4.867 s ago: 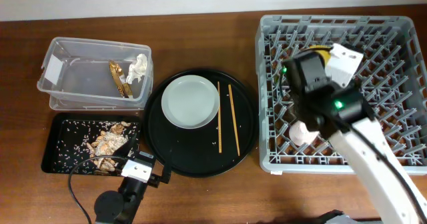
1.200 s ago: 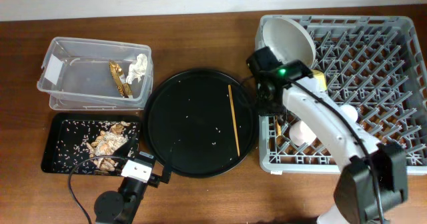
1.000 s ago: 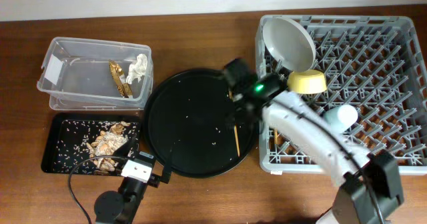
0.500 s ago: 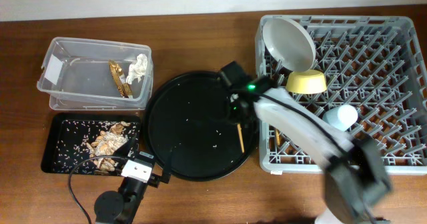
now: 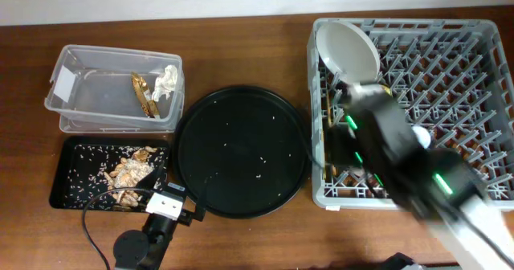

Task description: Sort waste into correct bins and load items into the dishwasher rack

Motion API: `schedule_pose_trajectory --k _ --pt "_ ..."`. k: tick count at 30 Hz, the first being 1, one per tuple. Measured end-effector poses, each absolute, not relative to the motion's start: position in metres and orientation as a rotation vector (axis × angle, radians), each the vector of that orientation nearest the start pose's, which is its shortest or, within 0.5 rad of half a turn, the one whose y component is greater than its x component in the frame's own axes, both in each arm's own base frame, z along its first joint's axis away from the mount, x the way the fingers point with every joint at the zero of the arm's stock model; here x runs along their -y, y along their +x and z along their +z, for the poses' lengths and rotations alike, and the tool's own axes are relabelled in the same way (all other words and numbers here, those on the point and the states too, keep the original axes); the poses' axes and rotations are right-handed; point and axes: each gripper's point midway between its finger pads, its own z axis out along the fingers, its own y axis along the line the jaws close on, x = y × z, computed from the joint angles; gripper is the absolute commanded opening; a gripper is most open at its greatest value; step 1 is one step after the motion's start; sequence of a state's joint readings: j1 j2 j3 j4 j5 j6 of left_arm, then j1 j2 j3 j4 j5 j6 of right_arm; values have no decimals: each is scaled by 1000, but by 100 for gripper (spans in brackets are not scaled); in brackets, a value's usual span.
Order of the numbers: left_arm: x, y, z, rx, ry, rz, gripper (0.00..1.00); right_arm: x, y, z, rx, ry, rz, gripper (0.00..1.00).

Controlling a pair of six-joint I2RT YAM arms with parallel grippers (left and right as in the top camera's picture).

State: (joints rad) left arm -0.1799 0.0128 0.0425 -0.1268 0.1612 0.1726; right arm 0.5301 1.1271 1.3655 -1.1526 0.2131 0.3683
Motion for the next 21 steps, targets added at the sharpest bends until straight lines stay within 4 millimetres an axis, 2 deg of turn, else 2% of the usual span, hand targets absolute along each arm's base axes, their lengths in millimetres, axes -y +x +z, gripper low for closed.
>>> schedule_pose_trajectory --k 1,2,3,6,7,9,11,12,14,16,17,19,21 --pt "70 233 161 -1615 411 -140 100 -106 228 308 -2354 -149 215 99" --pt "70 233 161 -1615 411 -140 99 -100 208 325 -2287 -160 271 99" --pt "70 233 161 -1616 412 -140 99 -98 200 332 -2256 -167 305 99" --pt "70 233 161 -1616 412 -140 99 -69 150 322 -2297 -191 307 99" --pt "70 233 161 -1616 411 -140 99 -61 140 330 -2244 -180 336 99" --pt "70 233 161 -1616 411 -140 99 -49 134 338 -2184 -142 326 99" --pt "70 233 161 -1615 411 -140 99 -24 126 353 -2033 -49 260 99" --pt "70 233 161 -1615 411 -140 99 -21 124 357 -1973 -43 239 99" --pt "70 233 161 -1615 412 -140 99 -9 127 326 -1948 21 136 99" --pt "70 233 161 -1614 411 -140 99 -9 163 275 -1868 53 117 99" --pt "70 233 161 -1616 412 -140 99 -12 172 243 -1905 45 127 99" --pt "70 233 161 -1615 412 -140 99 -23 201 212 -1797 1 176 99" --pt "70 233 161 -1615 412 -140 99 -29 220 193 -1743 -23 198 99"
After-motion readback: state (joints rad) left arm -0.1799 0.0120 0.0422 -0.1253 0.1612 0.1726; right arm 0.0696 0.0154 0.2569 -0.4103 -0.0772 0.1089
